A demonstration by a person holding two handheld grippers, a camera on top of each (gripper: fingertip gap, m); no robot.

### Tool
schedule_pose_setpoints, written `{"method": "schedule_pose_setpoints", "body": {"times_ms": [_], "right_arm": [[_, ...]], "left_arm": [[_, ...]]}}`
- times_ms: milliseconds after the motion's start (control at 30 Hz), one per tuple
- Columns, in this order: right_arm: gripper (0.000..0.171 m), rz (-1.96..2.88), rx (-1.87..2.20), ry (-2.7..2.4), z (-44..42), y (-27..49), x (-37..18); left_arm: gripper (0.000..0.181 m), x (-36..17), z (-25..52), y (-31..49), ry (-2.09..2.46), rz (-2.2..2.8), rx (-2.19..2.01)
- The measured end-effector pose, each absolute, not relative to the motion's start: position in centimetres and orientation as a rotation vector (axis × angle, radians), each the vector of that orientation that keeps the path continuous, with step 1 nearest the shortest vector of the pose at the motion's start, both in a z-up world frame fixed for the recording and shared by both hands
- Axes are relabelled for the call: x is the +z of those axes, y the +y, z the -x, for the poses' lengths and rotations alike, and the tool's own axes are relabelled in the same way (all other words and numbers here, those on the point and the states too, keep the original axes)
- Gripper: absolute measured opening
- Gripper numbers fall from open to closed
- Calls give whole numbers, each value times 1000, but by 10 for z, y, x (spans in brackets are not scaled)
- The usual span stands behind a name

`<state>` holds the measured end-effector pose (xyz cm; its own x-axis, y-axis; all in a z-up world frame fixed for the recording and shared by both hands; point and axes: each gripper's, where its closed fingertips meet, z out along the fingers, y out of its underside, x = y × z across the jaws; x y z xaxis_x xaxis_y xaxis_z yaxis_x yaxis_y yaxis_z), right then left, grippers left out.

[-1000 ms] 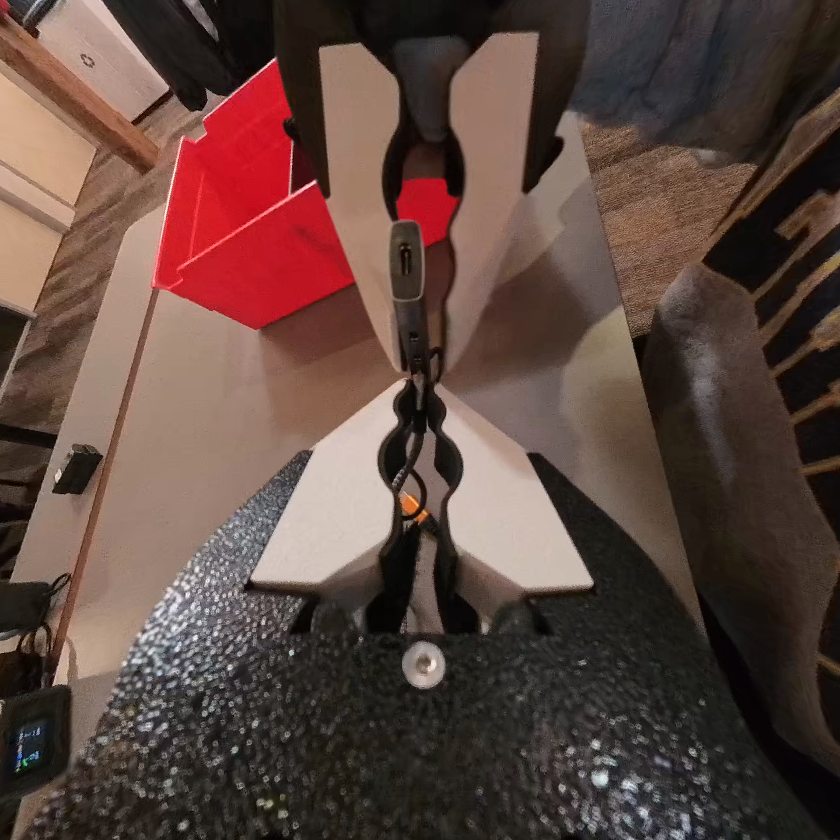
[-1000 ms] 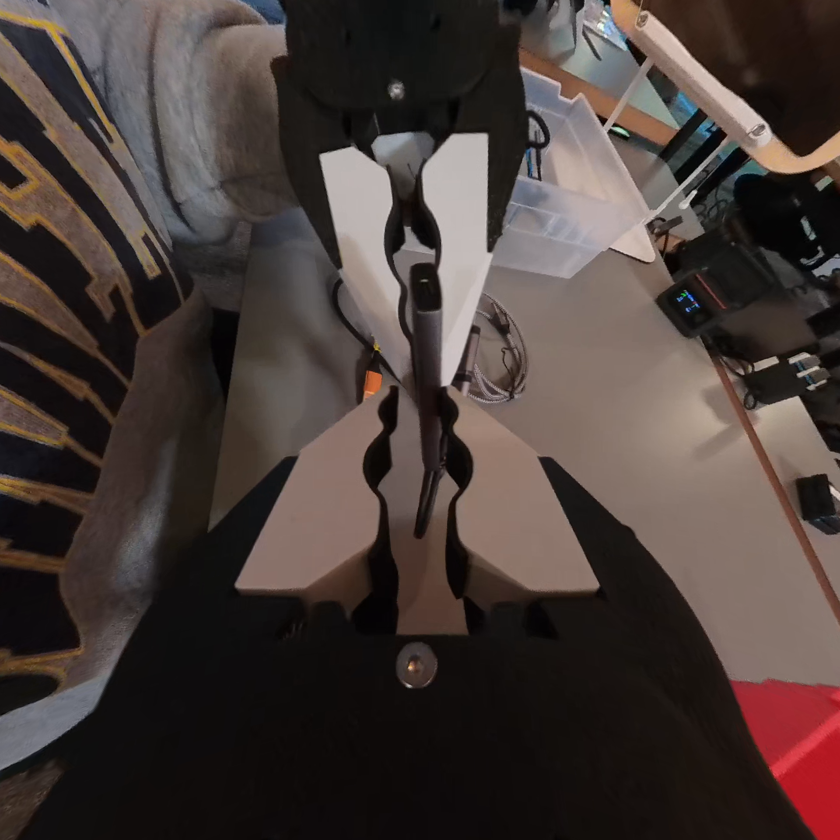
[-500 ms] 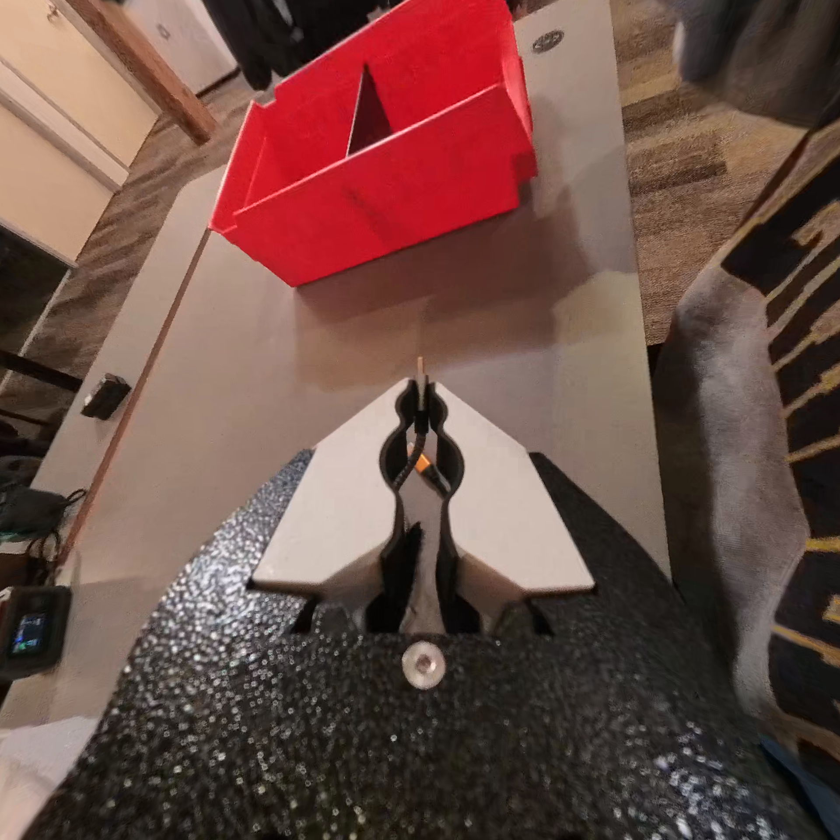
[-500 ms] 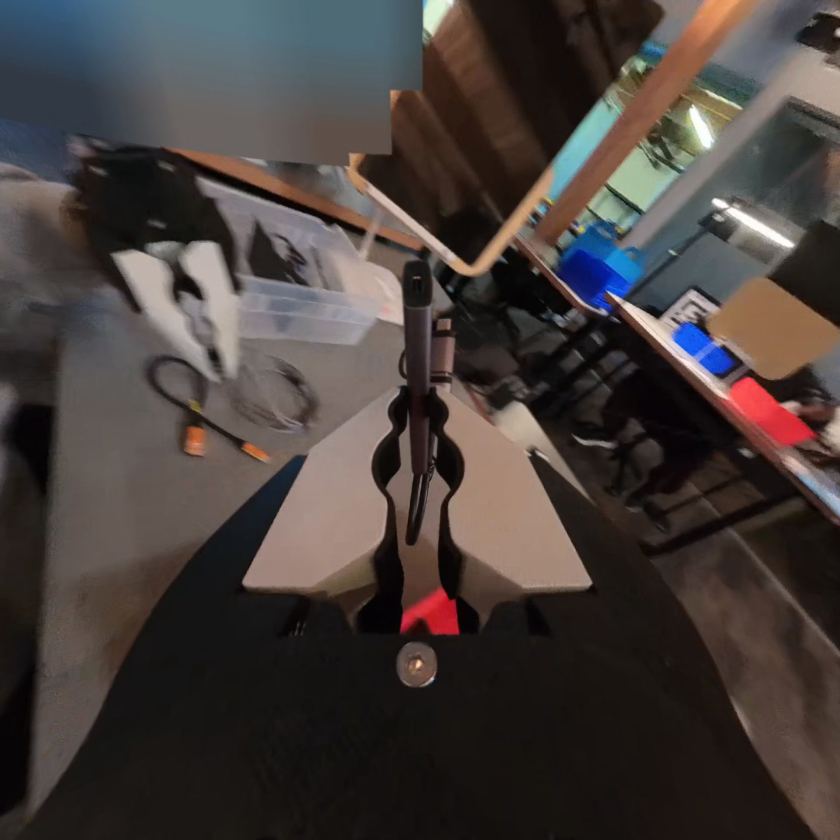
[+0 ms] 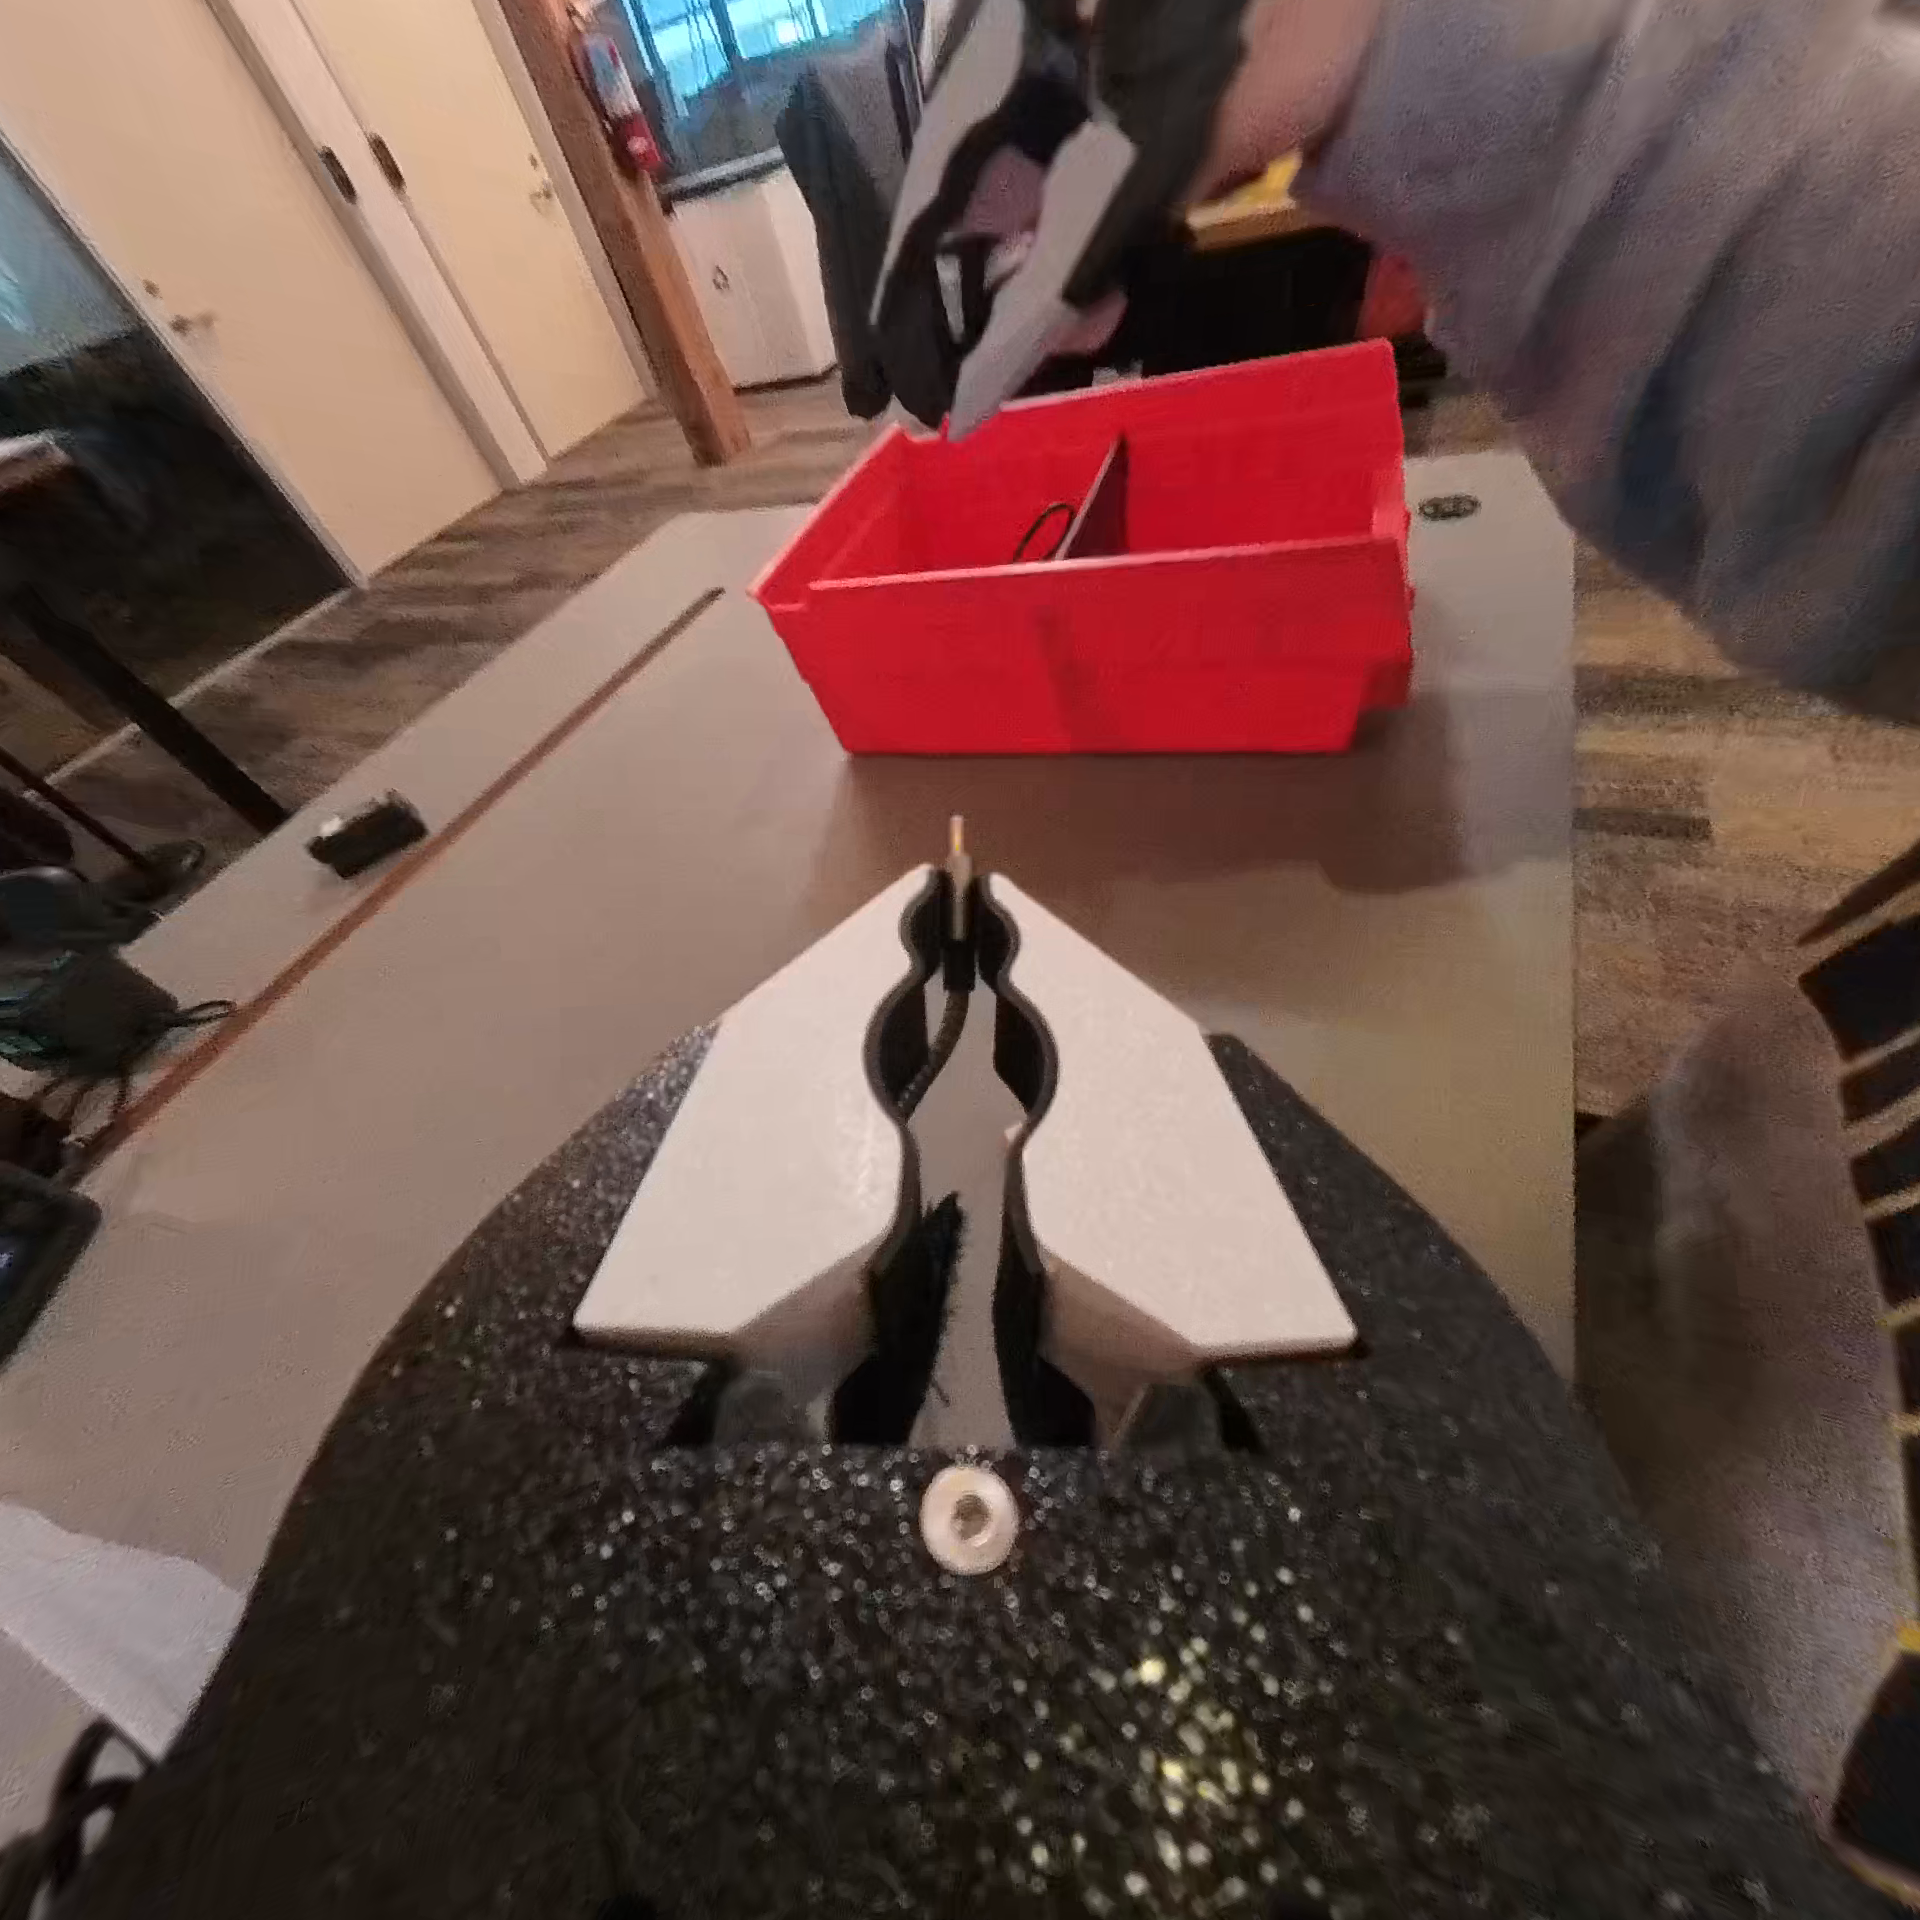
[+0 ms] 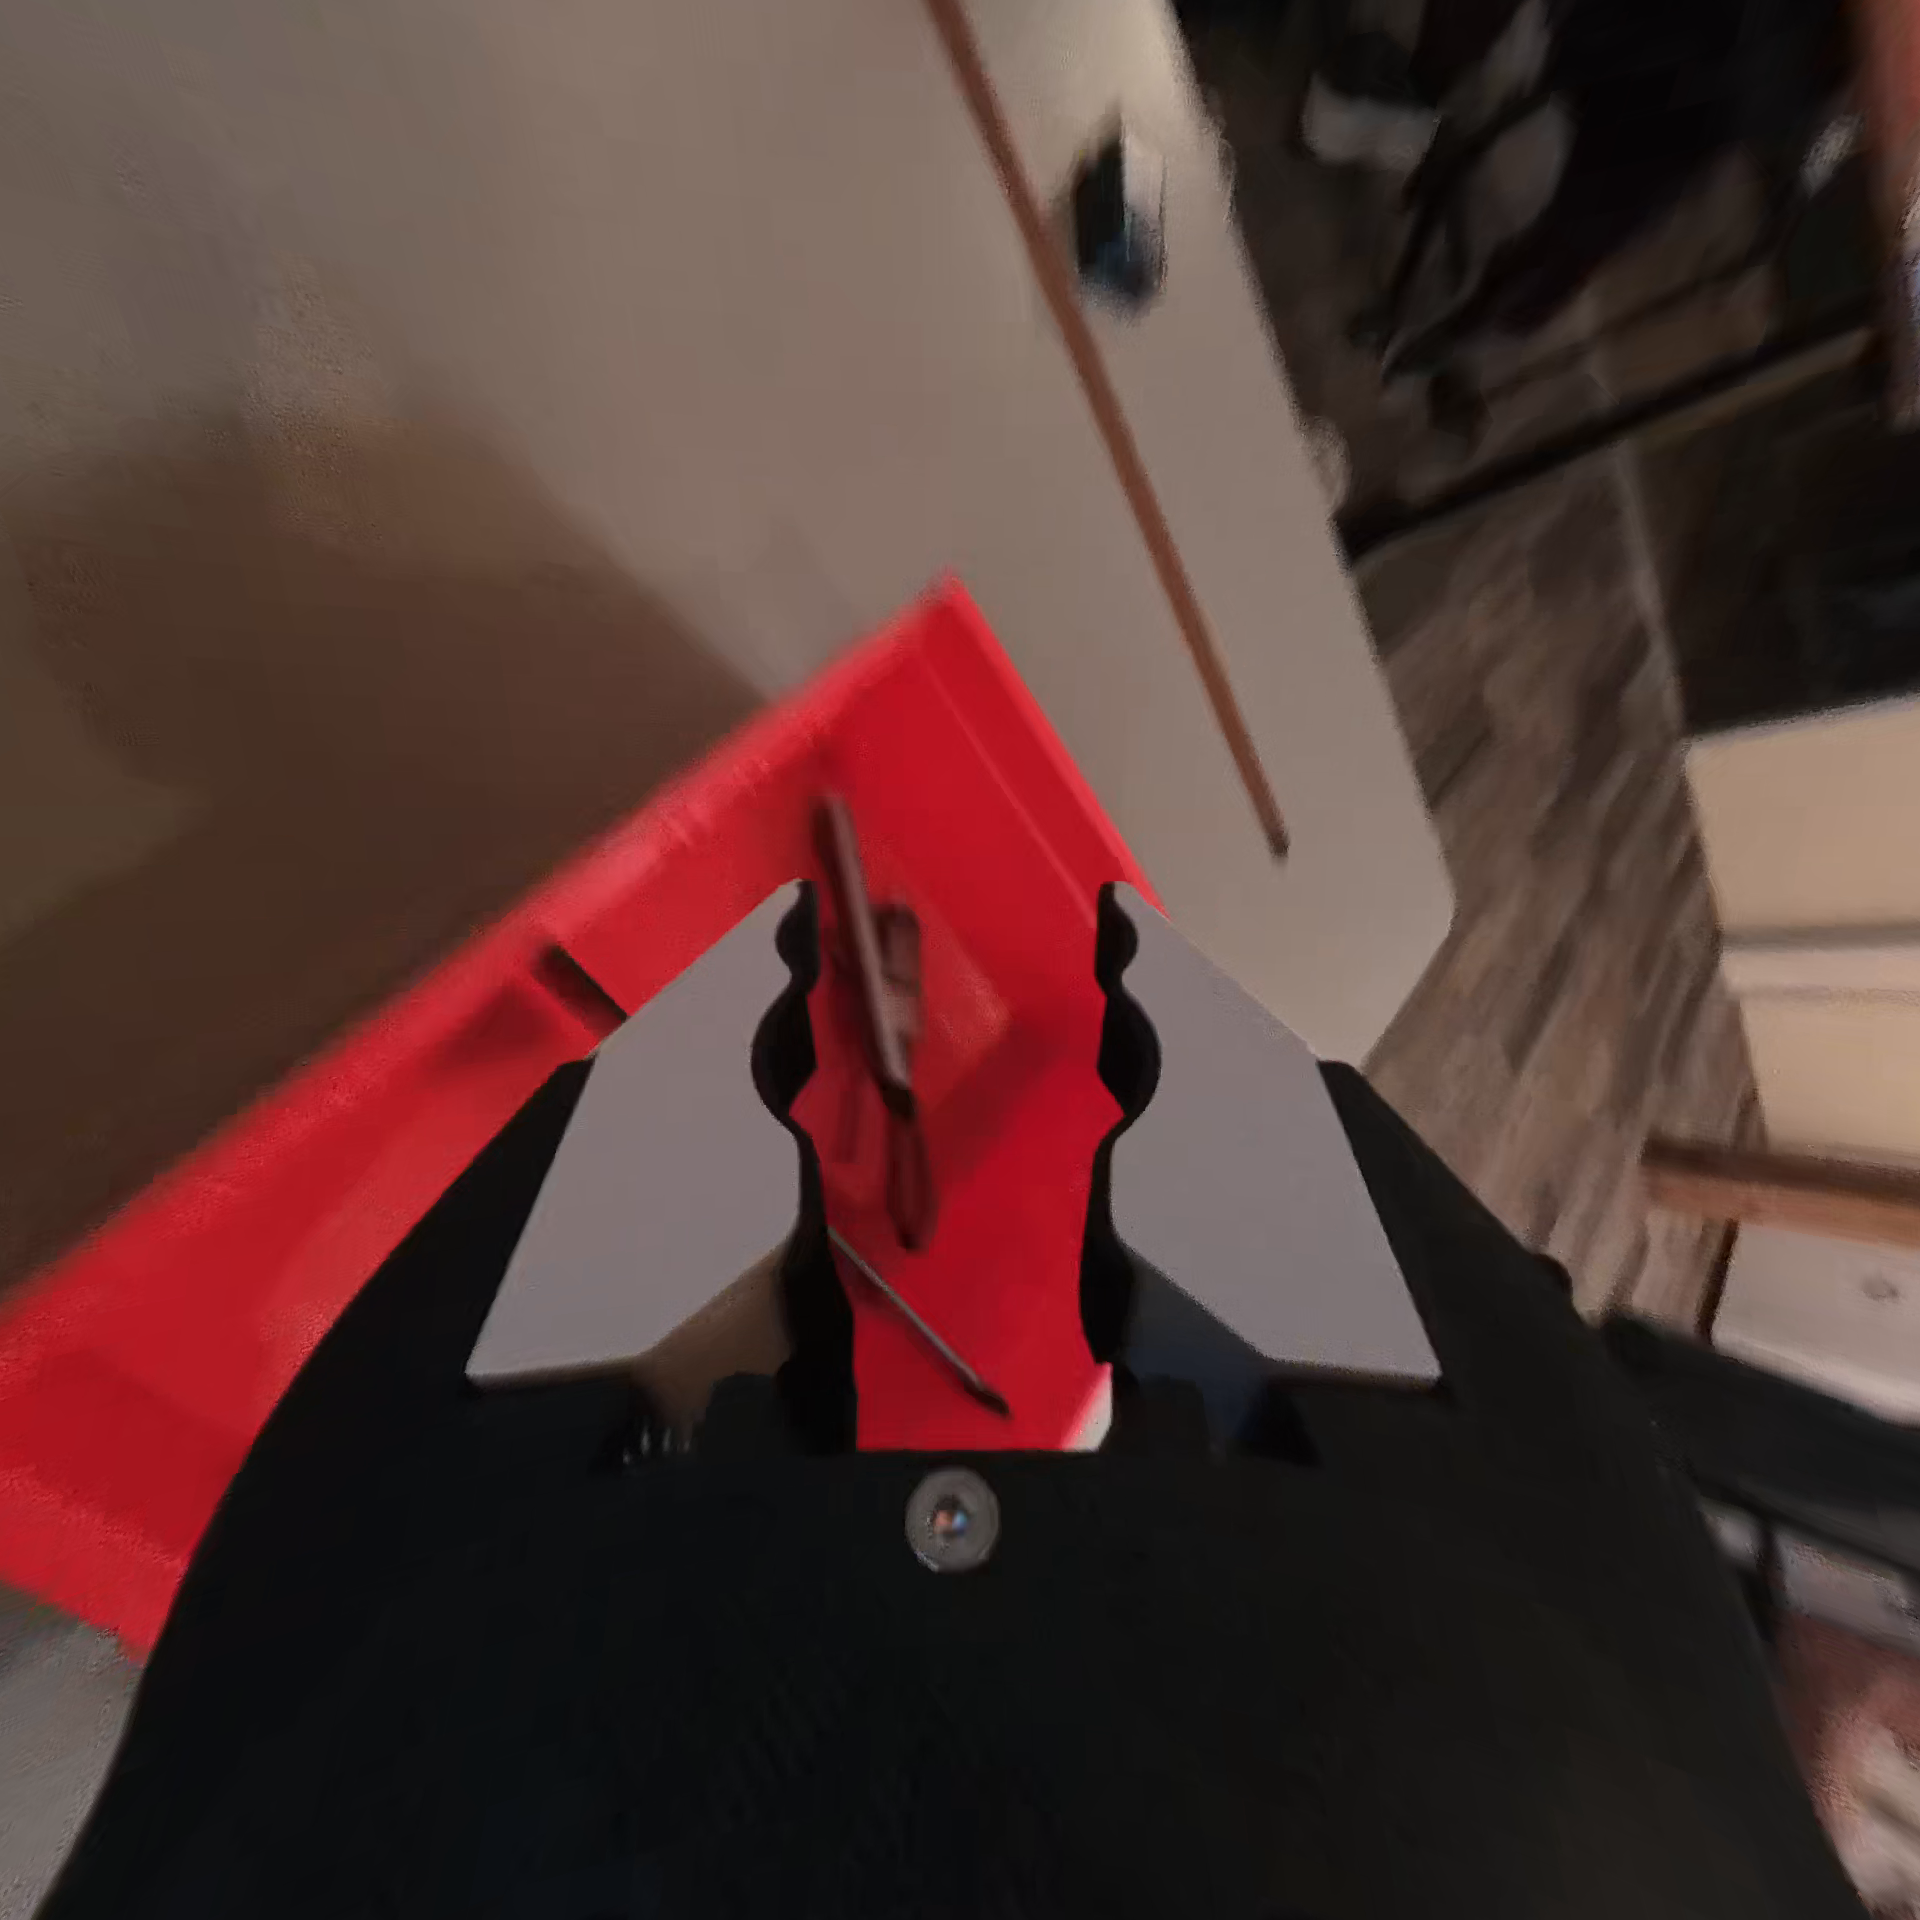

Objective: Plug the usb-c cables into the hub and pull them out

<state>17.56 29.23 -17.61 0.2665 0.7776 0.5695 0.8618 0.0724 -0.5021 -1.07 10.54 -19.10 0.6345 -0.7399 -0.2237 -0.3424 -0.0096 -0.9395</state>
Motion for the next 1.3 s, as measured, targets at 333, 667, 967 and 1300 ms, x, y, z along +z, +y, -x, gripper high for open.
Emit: {"method": "schedule_pose_setpoints", "body": {"times_ms": [333,667,967,1300], "right_arm": [[103,1366,760,-1737,40,115,-240],[18,954,431,-1867,73,117,-274],[0,1100,143,-1577,-25,161,-154],[0,1333,-757,-1354,-272,220,-94]], "left_arm": [[3,-94,12,96,792,1288,-818],[3,-99,38,99,748,1368,-827],[39,-123,44,93,717,1434,-715],[71,-201,18,70,977,1683,-526]]}}
